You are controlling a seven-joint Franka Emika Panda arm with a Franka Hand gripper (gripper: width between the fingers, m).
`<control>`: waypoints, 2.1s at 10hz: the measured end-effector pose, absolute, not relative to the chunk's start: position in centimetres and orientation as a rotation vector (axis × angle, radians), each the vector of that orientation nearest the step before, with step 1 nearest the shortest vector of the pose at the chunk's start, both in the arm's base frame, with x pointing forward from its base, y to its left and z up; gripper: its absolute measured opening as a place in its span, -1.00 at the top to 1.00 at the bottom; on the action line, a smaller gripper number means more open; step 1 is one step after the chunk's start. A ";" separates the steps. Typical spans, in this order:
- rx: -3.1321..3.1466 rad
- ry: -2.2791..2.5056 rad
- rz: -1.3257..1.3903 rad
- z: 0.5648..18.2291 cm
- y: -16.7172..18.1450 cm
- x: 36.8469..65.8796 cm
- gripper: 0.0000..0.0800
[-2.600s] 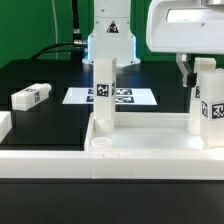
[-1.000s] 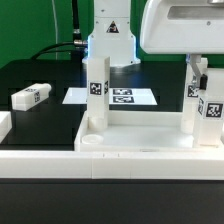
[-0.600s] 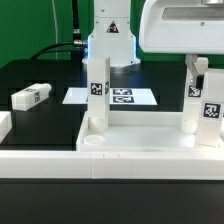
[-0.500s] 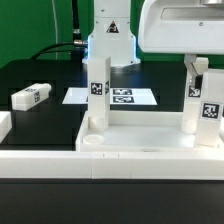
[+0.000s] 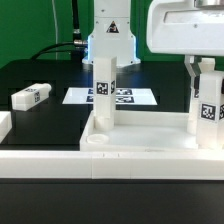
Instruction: Assemble desk
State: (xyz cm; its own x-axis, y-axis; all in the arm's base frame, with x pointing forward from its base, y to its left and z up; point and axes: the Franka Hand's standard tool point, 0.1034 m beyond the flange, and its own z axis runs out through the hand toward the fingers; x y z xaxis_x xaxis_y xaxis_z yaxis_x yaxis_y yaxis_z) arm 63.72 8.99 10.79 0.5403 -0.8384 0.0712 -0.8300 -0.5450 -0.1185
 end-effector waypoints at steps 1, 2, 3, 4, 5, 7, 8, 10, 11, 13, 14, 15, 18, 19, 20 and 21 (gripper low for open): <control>-2.618 1.583 -0.172 10.8 9.0 63.7 0.27; -2.529 1.711 -0.156 10.8 9.1 63.6 0.27; -2.439 1.829 -0.145 10.8 9.2 63.6 0.27; -2.344 1.940 -0.128 10.8 9.3 63.5 0.27; -2.260 2.028 -0.108 10.8 9.3 63.4 0.27; -2.033 2.242 -0.081 10.8 10.0 63.3 0.27; -1.993 2.275 -0.078 10.8 10.1 63.4 0.27; -1.998 2.269 -0.078 10.8 10.0 63.4 0.27; -2.022 2.249 -0.080 10.8 10.0 63.4 0.26; -2.153 2.126 -0.093 10.8 9.9 63.5 -0.23; -2.218 2.054 -0.106 10.9 10.0 63.6 -0.23; -2.331 1.931 -0.117 10.9 10.0 63.6 -0.55; -2.592 1.584 -0.142 11.0 10.2 63.7 -0.62; -2.675 1.449 -0.151 11.0 10.2 63.7 -0.62; -2.750 1.318 -0.159 11.0 10.2 63.7 -0.62; -2.826 1.177 -0.170 11.0 10.2 63.7 -0.62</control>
Offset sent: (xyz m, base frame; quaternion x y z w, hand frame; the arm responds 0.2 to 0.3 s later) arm -0.0048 0.0093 -0.0095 -0.0085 -0.0182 0.2451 0.9693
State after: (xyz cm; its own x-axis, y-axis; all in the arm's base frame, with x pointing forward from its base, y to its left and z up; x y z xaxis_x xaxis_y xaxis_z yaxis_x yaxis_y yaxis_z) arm 63.67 10.24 11.00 0.6997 -0.7107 0.0728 -0.7023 -0.7029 -0.1125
